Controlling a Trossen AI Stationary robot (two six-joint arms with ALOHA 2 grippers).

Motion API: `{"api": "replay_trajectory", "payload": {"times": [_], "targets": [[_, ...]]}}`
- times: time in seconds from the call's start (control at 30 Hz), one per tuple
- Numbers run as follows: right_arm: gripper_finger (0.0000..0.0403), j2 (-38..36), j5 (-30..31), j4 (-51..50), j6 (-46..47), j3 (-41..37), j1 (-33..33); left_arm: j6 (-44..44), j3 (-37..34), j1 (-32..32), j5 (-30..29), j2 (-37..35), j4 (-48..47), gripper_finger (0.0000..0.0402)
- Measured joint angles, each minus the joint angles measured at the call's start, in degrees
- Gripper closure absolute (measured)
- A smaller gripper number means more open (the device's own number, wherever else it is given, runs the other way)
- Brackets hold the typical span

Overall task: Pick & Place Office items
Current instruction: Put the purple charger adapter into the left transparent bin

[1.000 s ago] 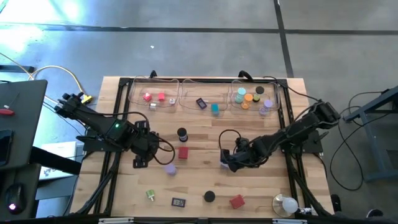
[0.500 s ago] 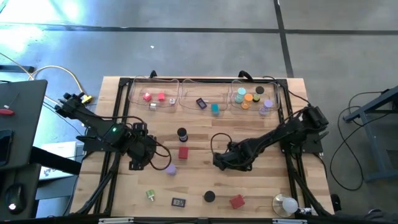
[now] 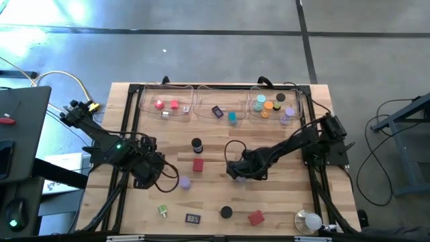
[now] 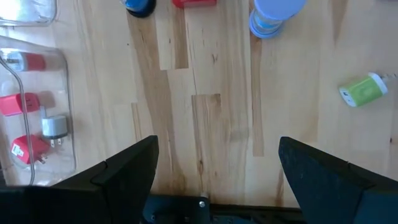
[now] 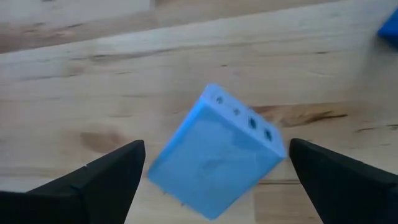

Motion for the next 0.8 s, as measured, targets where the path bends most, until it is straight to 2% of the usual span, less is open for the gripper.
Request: {"api": "replay_trajectory", "payload": {"times": [0.17, 0.37, 0.5, 0.77, 0.8], "targets": [[0.0011, 1.0, -4.5, -0.9, 0.3, 0.2, -1.2, -1.1, 0.0, -1.7, -1.7, 0.0, -0.2, 0.0077], [0.0031, 1.0, -4.9, -1.2, 4.0, 0.0, -1.2, -3.1, 0.0, -3.7, -5.0, 0.0, -0.3, 0.0077], [0.0076, 1.0, -5.6, -1.6, 4.1, 0.0, -1.2, -4.3, 0.0, -4.7, -5.5, 0.0, -0.3, 0.0077], [0.0201, 1.1, -5.7, -2.6, 3.8, 0.0, -1.1, -5.8, 0.0, -5.0, -5.5, 0.0, -0.3, 0.0077], [0.0205, 1.1, -5.8, -2.6, 3.3, 0.0, -1.1, -5.9, 0.0, -5.0, -5.5, 0.0, -0.3, 0.0077]]}}
